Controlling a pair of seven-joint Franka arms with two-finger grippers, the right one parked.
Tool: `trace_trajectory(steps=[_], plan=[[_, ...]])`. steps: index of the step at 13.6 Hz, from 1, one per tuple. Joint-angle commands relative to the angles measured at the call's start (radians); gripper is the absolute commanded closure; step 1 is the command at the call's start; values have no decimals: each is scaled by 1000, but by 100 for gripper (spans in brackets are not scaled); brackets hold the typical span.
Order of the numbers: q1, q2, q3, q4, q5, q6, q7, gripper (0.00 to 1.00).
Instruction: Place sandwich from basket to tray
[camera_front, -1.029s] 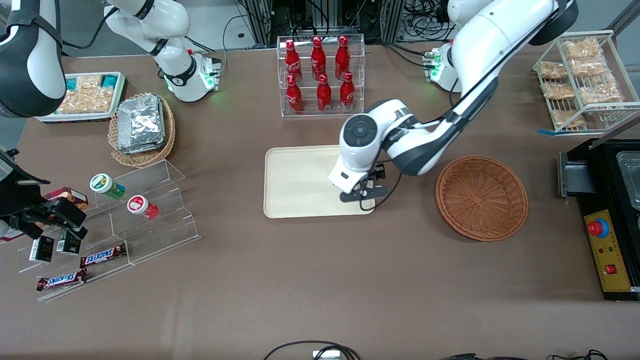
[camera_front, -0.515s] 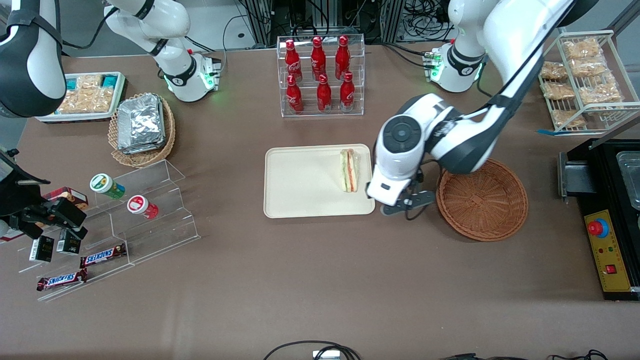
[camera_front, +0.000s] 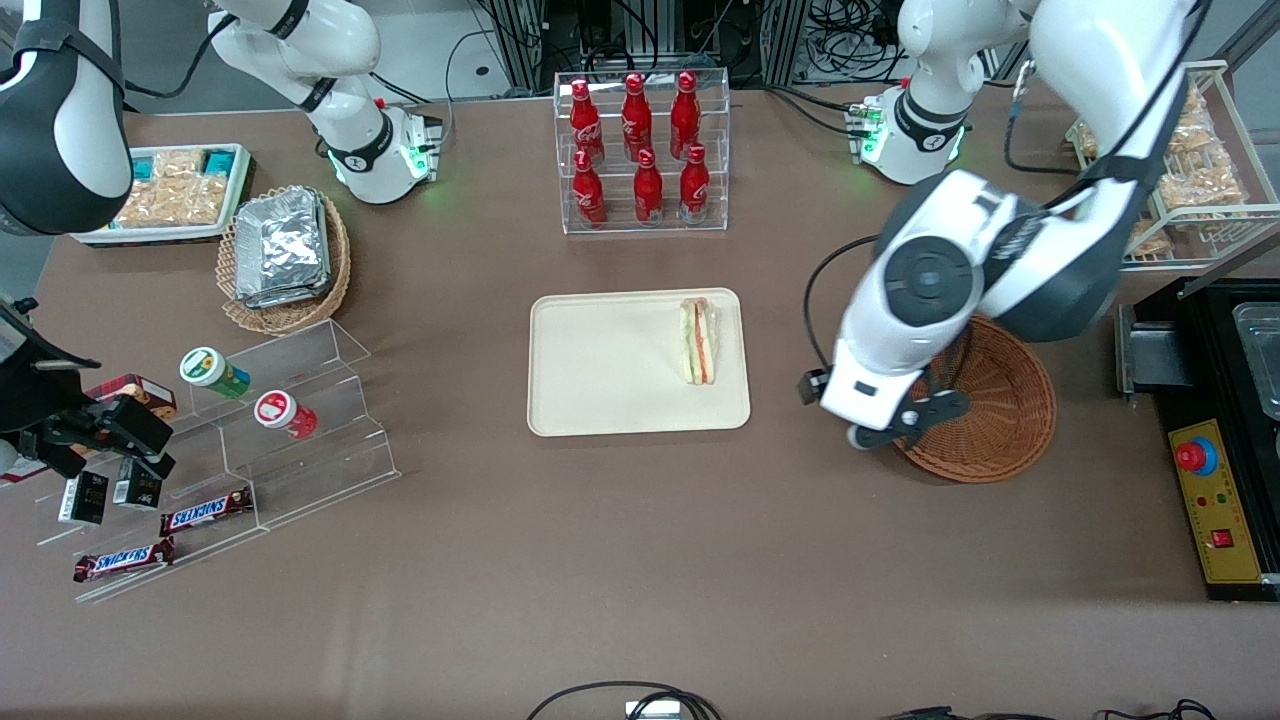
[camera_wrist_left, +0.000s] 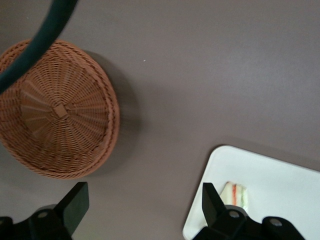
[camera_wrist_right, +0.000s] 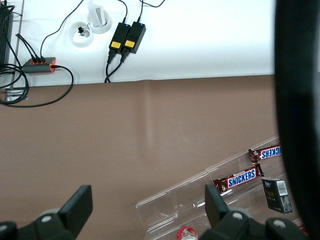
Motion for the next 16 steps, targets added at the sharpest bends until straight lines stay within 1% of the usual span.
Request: trace_trajectory(steps=[1, 4, 5, 7, 10, 12, 14, 16], plan=[[1, -133, 125, -19, -126, -55, 194, 0], [-39, -238, 309, -29, -251, -126, 420, 0], [-58, -264, 369, -29, -272, -149, 489, 0], [-91, -317, 478, -29, -305, -199, 615, 0], [-142, -376, 604, -29, -308, -246, 741, 0], [-165, -400, 656, -28, -318, -261, 805, 0], [-167, -417, 662, -20, -319, -261, 887, 0], [-167, -423, 662, -17, -315, -261, 921, 0]])
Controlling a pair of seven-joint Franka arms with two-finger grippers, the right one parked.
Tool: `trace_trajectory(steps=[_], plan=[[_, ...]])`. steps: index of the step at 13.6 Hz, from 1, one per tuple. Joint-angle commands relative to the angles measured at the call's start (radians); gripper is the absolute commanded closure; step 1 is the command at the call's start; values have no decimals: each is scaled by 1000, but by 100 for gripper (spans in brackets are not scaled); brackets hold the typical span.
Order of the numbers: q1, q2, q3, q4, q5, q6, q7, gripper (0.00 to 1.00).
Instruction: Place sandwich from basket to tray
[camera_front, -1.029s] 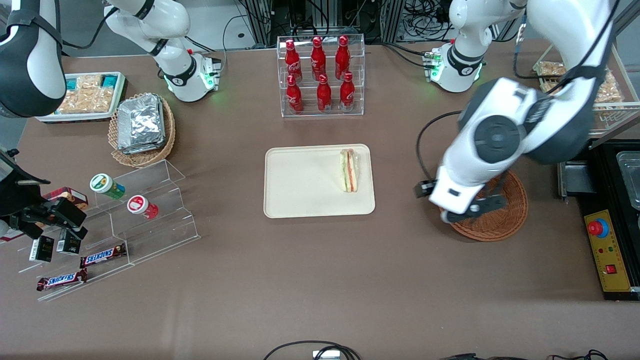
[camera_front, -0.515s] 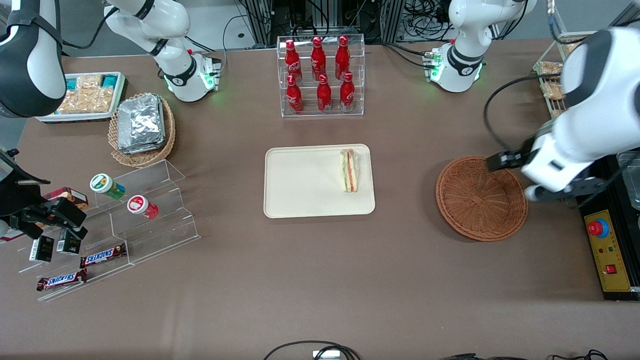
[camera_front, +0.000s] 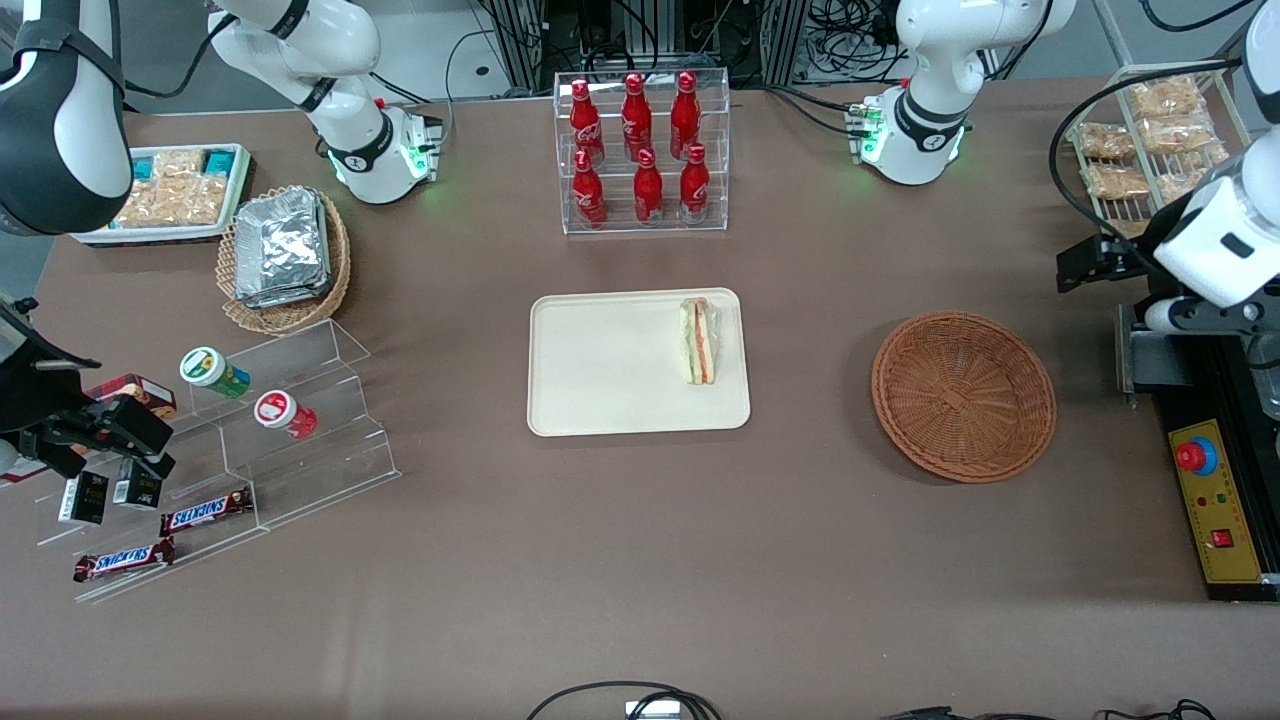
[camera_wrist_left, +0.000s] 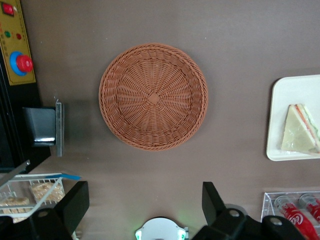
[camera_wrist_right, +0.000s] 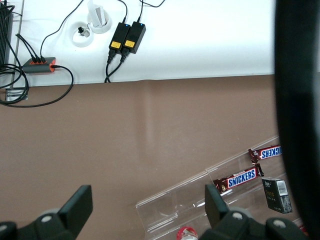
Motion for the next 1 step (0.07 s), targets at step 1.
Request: trace_trajectory(steps=[1], plan=[[-19, -29, 18, -15, -10, -7, 43, 0]])
